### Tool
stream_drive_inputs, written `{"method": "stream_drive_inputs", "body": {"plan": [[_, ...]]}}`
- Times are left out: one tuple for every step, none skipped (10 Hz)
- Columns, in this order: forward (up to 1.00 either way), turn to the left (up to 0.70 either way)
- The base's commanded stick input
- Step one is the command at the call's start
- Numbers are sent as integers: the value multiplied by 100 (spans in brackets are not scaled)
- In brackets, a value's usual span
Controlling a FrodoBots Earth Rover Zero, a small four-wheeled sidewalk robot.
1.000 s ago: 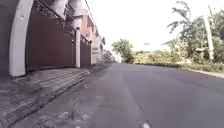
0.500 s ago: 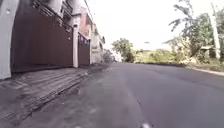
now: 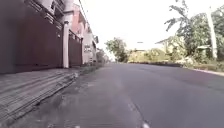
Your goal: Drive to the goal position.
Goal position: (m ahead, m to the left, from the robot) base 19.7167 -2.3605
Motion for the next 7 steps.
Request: {"method": "stream_drive_inputs", "body": {"plan": [[100,0],[100,0],[100,0],[100,0],[100,0],[100,0],[100,0]]}}
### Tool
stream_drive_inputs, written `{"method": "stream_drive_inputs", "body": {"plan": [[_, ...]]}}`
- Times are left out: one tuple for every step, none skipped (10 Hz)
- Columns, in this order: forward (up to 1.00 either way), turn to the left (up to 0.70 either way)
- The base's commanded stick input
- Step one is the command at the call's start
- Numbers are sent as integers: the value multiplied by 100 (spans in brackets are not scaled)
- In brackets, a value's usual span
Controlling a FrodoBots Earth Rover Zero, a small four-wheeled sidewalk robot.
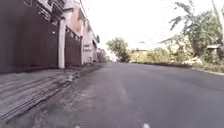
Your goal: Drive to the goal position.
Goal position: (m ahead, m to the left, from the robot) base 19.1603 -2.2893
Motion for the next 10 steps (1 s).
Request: {"method": "stream_drive_inputs", "body": {"plan": [[100,0],[100,0],[100,0],[100,0],[100,0],[100,0],[100,0],[100,0],[100,0],[100,0]]}}
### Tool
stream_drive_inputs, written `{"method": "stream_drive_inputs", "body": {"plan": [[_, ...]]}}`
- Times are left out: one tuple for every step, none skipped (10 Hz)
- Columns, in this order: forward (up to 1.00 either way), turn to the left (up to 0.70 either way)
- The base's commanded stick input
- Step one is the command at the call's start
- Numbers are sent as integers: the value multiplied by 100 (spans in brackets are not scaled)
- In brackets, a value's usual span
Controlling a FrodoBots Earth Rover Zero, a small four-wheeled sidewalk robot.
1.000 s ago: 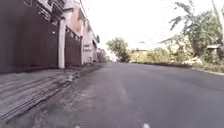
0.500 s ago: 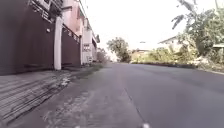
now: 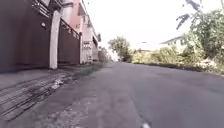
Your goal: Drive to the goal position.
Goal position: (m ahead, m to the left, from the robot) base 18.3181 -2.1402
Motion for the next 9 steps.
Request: {"method": "stream_drive_inputs", "body": {"plan": [[100,0],[100,0],[100,0],[100,0],[100,0],[100,0],[100,0],[100,-8],[100,-32]]}}
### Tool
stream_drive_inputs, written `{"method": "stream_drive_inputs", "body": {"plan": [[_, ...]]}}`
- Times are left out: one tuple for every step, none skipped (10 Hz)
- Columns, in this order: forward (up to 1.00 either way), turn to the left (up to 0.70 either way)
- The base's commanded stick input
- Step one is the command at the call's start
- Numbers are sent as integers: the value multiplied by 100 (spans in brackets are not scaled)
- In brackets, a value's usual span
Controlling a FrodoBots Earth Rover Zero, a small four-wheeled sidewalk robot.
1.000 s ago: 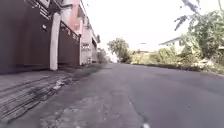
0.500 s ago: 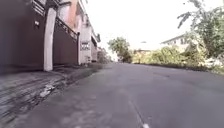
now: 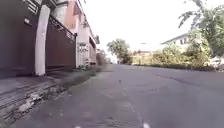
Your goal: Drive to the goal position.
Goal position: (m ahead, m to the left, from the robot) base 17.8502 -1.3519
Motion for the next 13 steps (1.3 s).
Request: {"method": "stream_drive_inputs", "body": {"plan": [[100,-40],[100,-20],[100,0],[100,0],[100,0],[100,0],[100,0],[100,0],[100,0],[100,0],[100,0],[100,0],[100,-22]]}}
